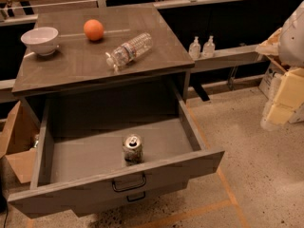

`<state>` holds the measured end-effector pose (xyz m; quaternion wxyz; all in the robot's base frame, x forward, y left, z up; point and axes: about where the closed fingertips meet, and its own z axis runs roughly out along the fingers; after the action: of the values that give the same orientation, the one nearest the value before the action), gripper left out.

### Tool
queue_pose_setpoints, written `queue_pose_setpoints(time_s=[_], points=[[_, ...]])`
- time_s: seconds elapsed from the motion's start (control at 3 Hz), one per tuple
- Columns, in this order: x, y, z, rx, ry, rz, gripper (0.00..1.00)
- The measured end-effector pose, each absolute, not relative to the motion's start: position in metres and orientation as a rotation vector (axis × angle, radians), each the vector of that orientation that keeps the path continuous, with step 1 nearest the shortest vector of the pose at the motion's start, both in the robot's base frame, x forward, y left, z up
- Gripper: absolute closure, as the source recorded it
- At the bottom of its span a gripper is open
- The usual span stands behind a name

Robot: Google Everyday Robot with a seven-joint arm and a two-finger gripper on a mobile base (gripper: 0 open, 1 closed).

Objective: Pick 7up can from top drawer and place on counter

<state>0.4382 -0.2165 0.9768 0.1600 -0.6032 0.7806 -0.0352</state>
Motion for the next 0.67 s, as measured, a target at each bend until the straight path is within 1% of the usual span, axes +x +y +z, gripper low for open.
queue_pose_setpoints(time_s=[0.33,0.67], points=[[0.438,-0.216,0.977,-1.723,2.23,-0.101,0.0],[0.45,-0.204,0.962,-1.712,2.183,-0.052,0.0]])
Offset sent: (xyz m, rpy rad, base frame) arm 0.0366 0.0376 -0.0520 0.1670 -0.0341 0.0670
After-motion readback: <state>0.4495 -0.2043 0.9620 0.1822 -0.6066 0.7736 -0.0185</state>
